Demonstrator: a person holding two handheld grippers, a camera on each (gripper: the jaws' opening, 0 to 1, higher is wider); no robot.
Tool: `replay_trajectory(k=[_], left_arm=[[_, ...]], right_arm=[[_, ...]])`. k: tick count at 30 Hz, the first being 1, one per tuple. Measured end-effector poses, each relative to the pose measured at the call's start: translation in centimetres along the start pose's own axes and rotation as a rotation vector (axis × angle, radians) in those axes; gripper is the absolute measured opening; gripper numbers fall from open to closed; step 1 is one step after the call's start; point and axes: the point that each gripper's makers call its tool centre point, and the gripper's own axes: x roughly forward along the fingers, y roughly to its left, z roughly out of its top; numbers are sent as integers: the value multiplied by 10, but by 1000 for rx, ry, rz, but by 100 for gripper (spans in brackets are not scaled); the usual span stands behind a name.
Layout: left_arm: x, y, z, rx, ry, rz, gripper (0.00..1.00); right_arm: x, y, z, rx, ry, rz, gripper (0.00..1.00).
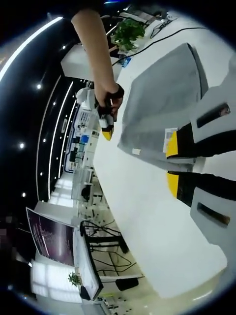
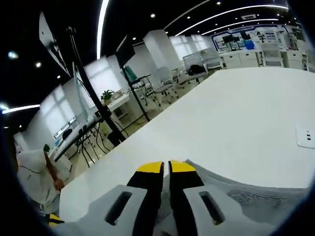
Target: Fold the towel on the table until its edges align and the towel forms a compact rectangular stack.
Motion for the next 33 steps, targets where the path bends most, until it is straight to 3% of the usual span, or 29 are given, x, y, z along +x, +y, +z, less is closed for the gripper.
replay_trajectory(k=[6,11,14,17,21,28,31,33], left_arm=[[7,0,-9,39,45,-16,21],[9,2,-15,57,62,-11,22],[10,1,-18,64,77,-10,22],[11,1,-21,77,97,-9,22],[15,5,-26,90,108,-11,22],[21,4,-28,119,131,-16,23],[22,4,-28,127,139,-17,23],[24,2,-27,131,140,-21,23]], right_arm=[[-7,-4,-4,-17,11,-9,9],[-15,-8,-9,-50,33,-22,15],[-21,-17,-13,-138,67,-50,15],[-25,-20,-16,-163,79,-52,18],[-37,-35,-19,-224,103,-78,19],[-62,-72,-22,-212,114,-128,20],[-75,-92,-33,-261,181,-161,21],[-80,-97,-34,-272,186,-173,21]])
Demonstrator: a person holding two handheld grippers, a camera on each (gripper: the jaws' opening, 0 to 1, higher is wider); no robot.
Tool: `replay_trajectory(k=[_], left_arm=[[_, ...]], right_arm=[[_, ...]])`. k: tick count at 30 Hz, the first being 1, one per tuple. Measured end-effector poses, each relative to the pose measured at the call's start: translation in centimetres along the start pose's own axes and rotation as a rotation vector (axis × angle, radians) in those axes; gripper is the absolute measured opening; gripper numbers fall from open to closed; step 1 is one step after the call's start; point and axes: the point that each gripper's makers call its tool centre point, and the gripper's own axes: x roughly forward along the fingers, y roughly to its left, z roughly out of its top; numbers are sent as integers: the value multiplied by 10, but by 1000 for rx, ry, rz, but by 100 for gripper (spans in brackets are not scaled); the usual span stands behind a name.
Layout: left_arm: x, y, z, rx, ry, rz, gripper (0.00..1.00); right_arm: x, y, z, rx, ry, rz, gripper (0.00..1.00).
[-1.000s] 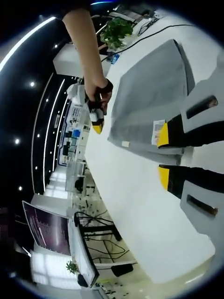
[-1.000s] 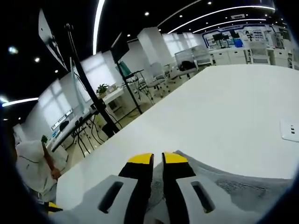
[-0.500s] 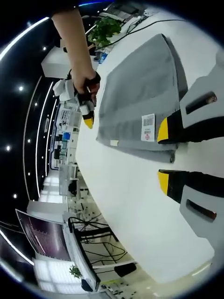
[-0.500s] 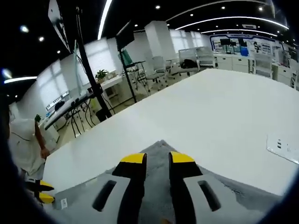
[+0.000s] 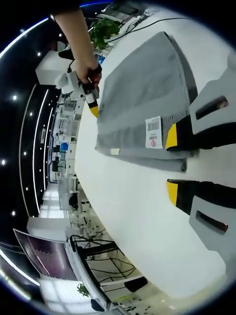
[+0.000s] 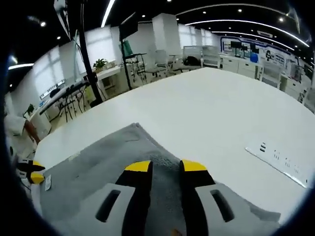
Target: Fold the towel on the table until its edges align and the towel forms a compact rectangular stack.
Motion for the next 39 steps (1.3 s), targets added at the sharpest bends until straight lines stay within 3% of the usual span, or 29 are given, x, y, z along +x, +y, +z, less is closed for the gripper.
replay_trajectory(k=[10,14,28,39], left_arm=[[1,-2,-1,6,16,-10,23],[2,-3,-1,10,21,-14,24],[4,-1,-3,8,23,-25,24],[4,0,-4,13,20,-27,24]], right_arm=[[-19,-22,-17,-11,18,-29,23],[-38,-23,-27,-27,26,-50,23],[-75,-77,-58,15,81,-128,24],[-97,-113,-76,81,78,-183,24]])
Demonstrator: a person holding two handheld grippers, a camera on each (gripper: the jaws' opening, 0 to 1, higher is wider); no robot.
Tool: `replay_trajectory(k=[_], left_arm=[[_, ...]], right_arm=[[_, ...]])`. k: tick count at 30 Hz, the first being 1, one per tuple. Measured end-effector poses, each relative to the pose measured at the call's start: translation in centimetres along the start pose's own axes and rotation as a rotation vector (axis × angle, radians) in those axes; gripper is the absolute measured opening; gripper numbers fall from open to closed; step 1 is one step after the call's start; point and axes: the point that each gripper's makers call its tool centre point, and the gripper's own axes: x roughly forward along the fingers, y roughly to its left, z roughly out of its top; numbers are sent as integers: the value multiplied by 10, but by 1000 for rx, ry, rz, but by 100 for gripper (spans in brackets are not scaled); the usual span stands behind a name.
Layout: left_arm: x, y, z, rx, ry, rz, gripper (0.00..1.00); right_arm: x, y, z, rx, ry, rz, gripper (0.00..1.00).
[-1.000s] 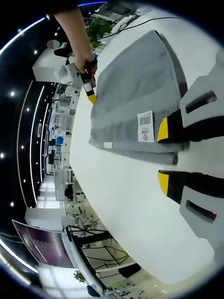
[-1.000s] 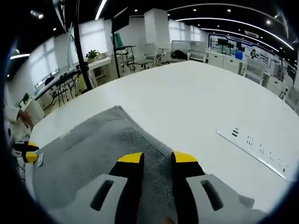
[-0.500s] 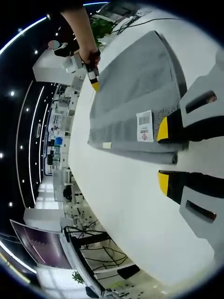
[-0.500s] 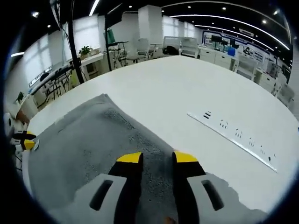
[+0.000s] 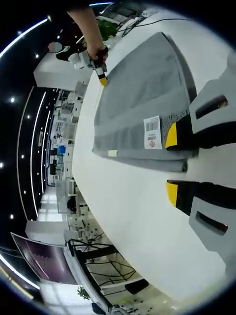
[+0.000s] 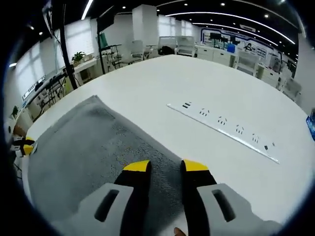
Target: Fold the towel on the table until its edges align and the towel forms a compact rectangular stack.
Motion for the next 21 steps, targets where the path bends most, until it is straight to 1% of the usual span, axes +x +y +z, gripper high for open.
replay_trajectory(k=[3,6,9,13,17,21], left_arm=[[0,-2,1,9,2,7,25],[0,-1,0,15,9,10,25],[1,-1,0,16,15,5,24],[2,-4,2,28,20,-10,23],[1,-8,2,35,22,-22,20],[2,-9,2,48,23,-38,17]], right_arm=[[-5,-16,-2,15,4,-33,24],[-9,-25,-3,38,2,-54,24],[-14,-33,-11,50,13,-66,24],[-15,-34,-21,75,14,-61,24],[-12,-32,-20,112,-13,-52,21],[-8,-33,-18,83,-15,-45,20]])
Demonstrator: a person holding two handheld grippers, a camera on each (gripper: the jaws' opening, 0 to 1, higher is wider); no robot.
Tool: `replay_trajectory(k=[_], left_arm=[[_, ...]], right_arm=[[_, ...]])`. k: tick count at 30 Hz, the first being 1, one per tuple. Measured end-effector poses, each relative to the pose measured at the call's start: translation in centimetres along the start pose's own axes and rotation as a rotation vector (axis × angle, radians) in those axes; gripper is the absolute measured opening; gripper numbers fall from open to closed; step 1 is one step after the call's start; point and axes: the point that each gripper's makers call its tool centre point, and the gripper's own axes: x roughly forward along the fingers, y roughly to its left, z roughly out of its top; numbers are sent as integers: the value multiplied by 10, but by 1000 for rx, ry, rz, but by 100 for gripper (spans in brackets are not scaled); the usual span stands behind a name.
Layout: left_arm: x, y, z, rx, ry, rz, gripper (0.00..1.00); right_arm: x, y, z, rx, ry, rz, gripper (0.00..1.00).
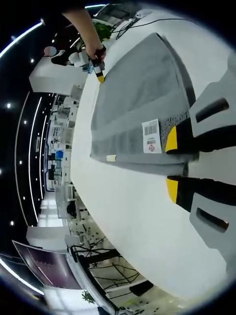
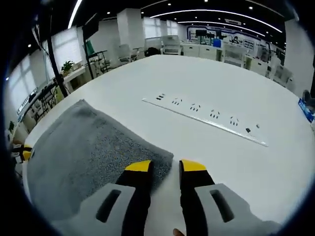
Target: Fold the towel on the table until its edges align and the towel forms a compact rectangular stack.
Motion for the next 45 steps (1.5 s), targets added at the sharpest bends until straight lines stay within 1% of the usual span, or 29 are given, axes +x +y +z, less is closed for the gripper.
replay_trajectory(k=[4,6,7,8,10,12,14,15,19,21,22,24,26,30,34,37,39,41,42,45], left_arm=[[1,0,-1,2,6,-9,16],[2,-1,-2,3,8,-24,13],[2,-1,-2,6,8,-28,12],[2,-2,-2,12,5,-31,12],[2,-3,-2,7,1,-31,12],[2,-5,-2,15,3,-30,10],[2,-11,-1,20,11,-37,9],[2,-15,-2,25,14,-54,9],[0,-21,-1,43,17,-60,9],[0,-23,-1,50,22,-65,8],[-1,-28,0,56,25,-68,8],[-1,-28,1,71,30,-77,8],[0,-33,1,80,33,-90,8],[0,-53,0,123,43,-127,7],[-2,-73,0,158,58,-162,7],[-3,-89,0,171,60,-184,6],[-3,-98,0,176,62,-198,6],[-3,-112,0,194,47,-218,6],[-3,-117,-1,209,42,-233,6],[-4,-133,-1,222,51,-254,6]], right_arm=[[-1,2,-1,-15,-4,10,18],[0,13,-1,-23,-11,55,10],[0,10,-2,-33,-6,40,8],[0,10,-2,-58,-9,45,8],[1,7,-1,-40,-10,55,7],[1,6,-1,-42,-5,61,6],[1,6,-1,-56,1,63,5],[1,6,-1,-61,1,62,5],[-2,5,-2,-55,-6,60,5],[-3,2,-3,-63,-11,62,5],[-4,0,-4,-66,-14,62,5],[-6,-4,-6,-61,-17,62,5],[-9,-9,-9,-57,-18,53,5],[-14,-19,-16,-76,-11,39,5],[-20,-34,-24,-60,-4,20,4],[-31,-46,-32,-68,2,4,4],[-39,-53,-37,-87,5,-5,4],[-46,-61,-41,-126,4,-16,4],[-49,-65,-43,-125,6,-20,4],[-56,-80,-47,-103,19,-36,4]])
